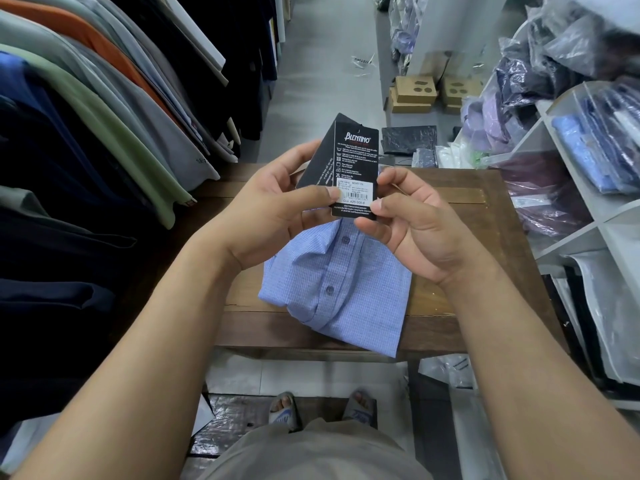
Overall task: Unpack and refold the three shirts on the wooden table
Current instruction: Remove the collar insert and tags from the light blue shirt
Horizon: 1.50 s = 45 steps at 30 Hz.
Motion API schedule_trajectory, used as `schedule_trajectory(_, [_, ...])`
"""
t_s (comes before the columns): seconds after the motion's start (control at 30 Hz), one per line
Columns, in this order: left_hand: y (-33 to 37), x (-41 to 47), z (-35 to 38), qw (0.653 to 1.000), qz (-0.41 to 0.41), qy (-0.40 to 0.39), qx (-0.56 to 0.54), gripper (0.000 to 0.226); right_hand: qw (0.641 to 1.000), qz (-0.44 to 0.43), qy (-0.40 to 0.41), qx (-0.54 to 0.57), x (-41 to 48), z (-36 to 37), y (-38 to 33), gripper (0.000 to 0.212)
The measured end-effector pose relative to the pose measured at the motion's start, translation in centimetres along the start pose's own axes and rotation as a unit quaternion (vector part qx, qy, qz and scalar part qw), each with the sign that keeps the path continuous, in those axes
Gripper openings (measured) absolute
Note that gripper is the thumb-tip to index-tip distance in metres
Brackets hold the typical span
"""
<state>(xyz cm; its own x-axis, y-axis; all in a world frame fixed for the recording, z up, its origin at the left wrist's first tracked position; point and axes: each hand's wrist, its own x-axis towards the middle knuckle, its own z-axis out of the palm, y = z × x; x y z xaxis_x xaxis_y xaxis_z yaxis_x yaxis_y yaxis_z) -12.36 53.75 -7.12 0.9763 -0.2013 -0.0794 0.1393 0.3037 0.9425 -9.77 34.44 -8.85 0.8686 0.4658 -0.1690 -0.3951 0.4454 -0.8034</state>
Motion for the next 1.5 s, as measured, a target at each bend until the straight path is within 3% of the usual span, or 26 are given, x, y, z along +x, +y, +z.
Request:
schedule_trajectory(0.2, [-0.5, 0.0, -0.3, 1.0, -0.002, -0.015, -0.023, 0.061, 1.0, -0.007, 0.009, -0.003, 0.2, -0.1, 0.1, 0.033])
schedule_trajectory(0.4, [-0.9, 0.3, -0.5, 0.999, 0.004, -0.023, -0.026, 0.055, 0.999, -0.003, 0.015, -0.03, 0.3, -0.4, 0.3, 0.033])
schedule_trajectory(0.6, [-1.4, 0.4, -1.0, 1.0, -0.012, -0.006, -0.002, 0.057, 0.999, 0.009, 0.014, -0.045, 0.6, -0.8, 0.6, 0.004])
schedule_trajectory(0.67, [-1.4, 0.4, -1.2, 0.999, -0.03, 0.002, 0.012, 0.056, 0.997, 0.033, 0.043, -0.059, 1.0, -0.8, 0.7, 0.025])
schedule_trajectory(0.87, [-1.6, 0.8, -1.4, 0.991, -0.115, 0.009, 0.061, 0.027, 0.979, -0.017, 0.154, -0.129, 1.7, 0.6, 0.3, 0.036])
schedule_trajectory(0.93, [-1.5, 0.8, -1.5, 0.986, -0.142, -0.007, 0.084, 0.023, 0.965, -0.049, 0.194, -0.171, 2.1, 0.8, 0.3, 0.04])
schedule_trajectory(1.07, [-1.5, 1.0, -1.8, 0.975, -0.169, 0.031, 0.141, 0.017, 0.886, -0.135, 0.276, -0.347, 2.6, 0.5, 0.7, 0.036])
schedule_trajectory(1.17, [-1.7, 1.4, -2.0, 0.972, -0.175, 0.077, 0.138, 0.015, 0.808, -0.229, 0.278, -0.467, 2.4, 0.2, 1.1, 0.034])
schedule_trajectory(1.23, [-1.7, 1.5, -2.1, 0.975, -0.171, 0.084, 0.119, 0.02, 0.775, -0.264, 0.245, -0.519, 2.3, 0.6, 1.3, 0.028])
schedule_trajectory(1.4, [-1.4, 1.8, -2.1, 0.981, -0.183, 0.043, 0.046, 0.036, 0.78, -0.245, 0.094, -0.568, 2.8, 1.4, 2.7, 0.018])
schedule_trajectory(1.5, [-1.1, 1.7, -2.5, 0.98, -0.193, 0.02, -0.033, 0.039, 0.773, -0.224, 0.08, -0.588, 2.7, 1.3, 3.2, 0.019])
